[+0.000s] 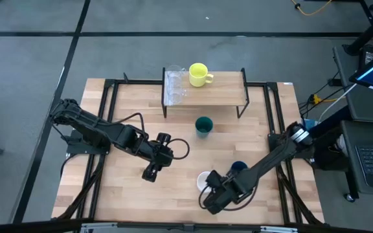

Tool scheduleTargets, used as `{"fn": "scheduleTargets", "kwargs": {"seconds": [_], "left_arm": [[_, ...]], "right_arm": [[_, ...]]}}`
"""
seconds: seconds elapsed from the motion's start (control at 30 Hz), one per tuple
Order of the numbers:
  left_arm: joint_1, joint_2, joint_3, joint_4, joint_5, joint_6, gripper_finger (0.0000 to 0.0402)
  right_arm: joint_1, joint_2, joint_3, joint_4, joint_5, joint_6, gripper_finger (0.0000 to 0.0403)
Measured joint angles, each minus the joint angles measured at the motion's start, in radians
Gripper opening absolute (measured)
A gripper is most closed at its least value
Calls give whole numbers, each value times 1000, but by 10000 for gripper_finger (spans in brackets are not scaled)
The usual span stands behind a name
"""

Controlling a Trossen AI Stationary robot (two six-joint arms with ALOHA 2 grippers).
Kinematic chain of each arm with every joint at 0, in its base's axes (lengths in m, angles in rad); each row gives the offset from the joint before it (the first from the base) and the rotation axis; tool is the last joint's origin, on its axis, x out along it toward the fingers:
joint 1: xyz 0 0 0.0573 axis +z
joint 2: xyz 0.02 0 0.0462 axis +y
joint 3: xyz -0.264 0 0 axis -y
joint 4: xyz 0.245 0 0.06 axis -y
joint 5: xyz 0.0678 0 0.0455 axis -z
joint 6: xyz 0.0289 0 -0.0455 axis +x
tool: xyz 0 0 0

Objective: Stack small to large cups/mugs on shelf
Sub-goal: Put the white mug on the shelf

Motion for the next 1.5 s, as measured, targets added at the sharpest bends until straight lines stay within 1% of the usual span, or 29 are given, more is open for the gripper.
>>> {"fn": "scheduleTargets", "kwargs": {"seconds": [0.2, 0.33, 0.43, 0.63, 0.8, 0.87, 0.97, 1.07, 1.17, 1.27, 1.5], "left_arm": [[0, 0, 0, 0, 0, 16, 111], [0, 0, 0, 0, 0, 16, 111], [0, 0, 0, 0, 0, 16, 111], [0, 0, 0, 6, 0, 17, 111], [0, 0, 0, 8, 0, 24, 111], [0, 0, 0, 8, 0, 24, 111], [0, 0, 0, 8, 0, 24, 111], [0, 0, 0, 8, 0, 25, 111], [0, 0, 0, 8, 0, 25, 111], [-6, 0, 0, 7, 0, 25, 111], [-44, -6, 0, -42, 0, 25, 111]], "right_arm": [[0, 64, 119, -152, 0, 0, 212], [0, 80, 154, -180, 4, -28, 204], [0, 80, 146, -178, 4, -37, 178], [0, 80, 129, -165, -26, -40, 106], [-4, 80, 129, -154, -36, -66, 57], [-6, 80, 129, -149, -51, -97, 53], [-7, 79, 132, -151, -48, -105, 53], [-8, 79, 153, -155, -45, -147, 53], [-11, 79, 208, -191, -37, -186, 53], [-16, 79, 297, -277, -23, -242, 53], [-74, 77, 564, -609, 2, -354, 53]]}}
